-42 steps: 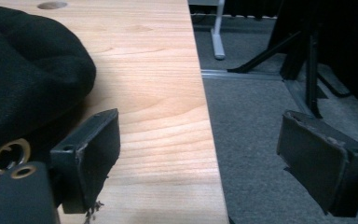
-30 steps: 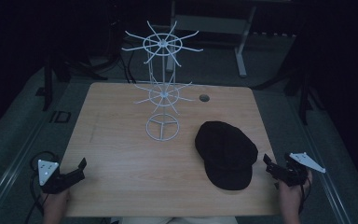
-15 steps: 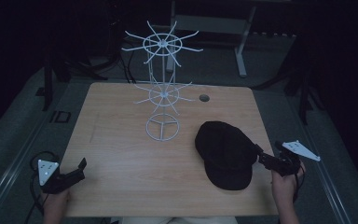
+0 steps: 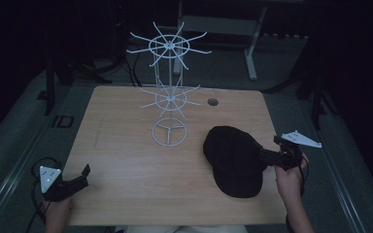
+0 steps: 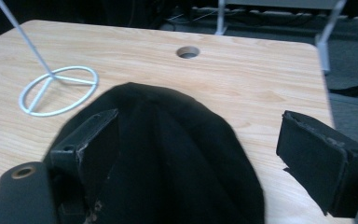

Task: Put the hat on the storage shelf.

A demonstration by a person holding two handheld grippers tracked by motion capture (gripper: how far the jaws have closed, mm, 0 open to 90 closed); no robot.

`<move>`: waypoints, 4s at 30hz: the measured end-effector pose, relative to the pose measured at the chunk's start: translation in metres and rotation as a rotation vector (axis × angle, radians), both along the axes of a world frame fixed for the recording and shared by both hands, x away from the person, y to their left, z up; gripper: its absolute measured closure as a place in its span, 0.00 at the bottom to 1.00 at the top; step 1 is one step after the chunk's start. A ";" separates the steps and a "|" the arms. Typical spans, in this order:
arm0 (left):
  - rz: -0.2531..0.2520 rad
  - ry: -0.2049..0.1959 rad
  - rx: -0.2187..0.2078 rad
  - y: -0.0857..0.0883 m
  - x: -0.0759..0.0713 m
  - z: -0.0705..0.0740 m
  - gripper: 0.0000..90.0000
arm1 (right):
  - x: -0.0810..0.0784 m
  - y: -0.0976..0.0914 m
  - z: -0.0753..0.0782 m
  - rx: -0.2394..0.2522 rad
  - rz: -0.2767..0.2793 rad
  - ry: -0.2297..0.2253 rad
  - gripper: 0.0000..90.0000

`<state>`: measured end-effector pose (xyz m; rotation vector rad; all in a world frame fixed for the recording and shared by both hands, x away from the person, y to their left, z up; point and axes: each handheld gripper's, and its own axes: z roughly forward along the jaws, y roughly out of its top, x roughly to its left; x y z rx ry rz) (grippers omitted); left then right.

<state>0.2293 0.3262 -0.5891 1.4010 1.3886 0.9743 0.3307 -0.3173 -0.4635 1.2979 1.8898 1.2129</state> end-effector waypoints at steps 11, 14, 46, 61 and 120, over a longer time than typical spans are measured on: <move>-0.003 0.000 0.000 0.000 0.000 0.000 0.02 | 0.022 0.032 0.005 -0.007 0.046 0.044 0.14; -0.004 0.000 -0.001 0.000 0.000 0.000 0.02 | 0.033 0.042 -0.001 -0.006 0.060 0.083 0.15; -0.008 0.002 -0.001 0.000 0.000 0.000 0.02 | 0.099 0.077 -0.058 -0.149 0.016 0.356 0.41; -0.008 0.005 0.000 0.000 0.000 0.000 0.02 | 0.095 0.081 -0.058 -0.159 0.117 0.370 0.80; -0.011 0.008 -0.001 0.000 0.001 0.000 0.02 | -0.059 0.086 0.235 0.102 0.322 -0.498 0.82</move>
